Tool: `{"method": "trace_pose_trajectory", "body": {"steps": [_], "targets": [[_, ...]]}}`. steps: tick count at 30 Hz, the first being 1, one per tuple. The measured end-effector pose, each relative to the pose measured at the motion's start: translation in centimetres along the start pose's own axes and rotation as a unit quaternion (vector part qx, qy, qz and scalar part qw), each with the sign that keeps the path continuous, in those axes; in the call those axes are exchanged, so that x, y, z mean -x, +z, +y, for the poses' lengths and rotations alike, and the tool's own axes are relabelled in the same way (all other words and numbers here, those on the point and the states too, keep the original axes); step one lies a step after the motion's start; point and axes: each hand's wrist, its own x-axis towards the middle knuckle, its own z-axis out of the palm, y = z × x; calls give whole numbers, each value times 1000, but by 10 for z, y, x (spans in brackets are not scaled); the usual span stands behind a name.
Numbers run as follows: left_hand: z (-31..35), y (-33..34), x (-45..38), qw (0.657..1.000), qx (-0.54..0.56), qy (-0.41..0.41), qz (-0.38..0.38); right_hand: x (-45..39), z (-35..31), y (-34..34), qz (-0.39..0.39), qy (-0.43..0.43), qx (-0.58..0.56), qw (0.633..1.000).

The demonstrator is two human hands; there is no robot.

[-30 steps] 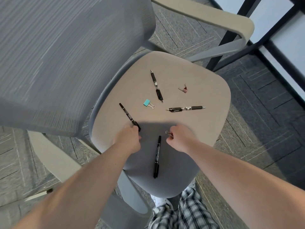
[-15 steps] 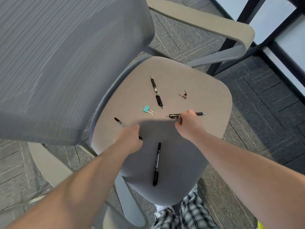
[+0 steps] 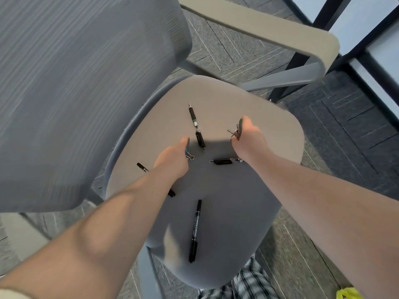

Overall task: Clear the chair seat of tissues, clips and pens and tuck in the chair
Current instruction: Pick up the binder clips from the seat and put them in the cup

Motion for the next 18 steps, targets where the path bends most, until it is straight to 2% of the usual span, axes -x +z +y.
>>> {"method": "trace_pose_trajectory", "body": {"steps": [5, 14, 18], "targets": [[1, 10, -13, 1000, -4, -13, -26, -15, 2, -1, -27, -4, 50, 998], [8, 6, -20, 1000, -17, 0, 4, -20, -2, 2, -15, -38, 64, 997], [11, 1, -17, 1000, -22, -4, -15, -18, -1, 3, -42, -88, 109, 989]]}}
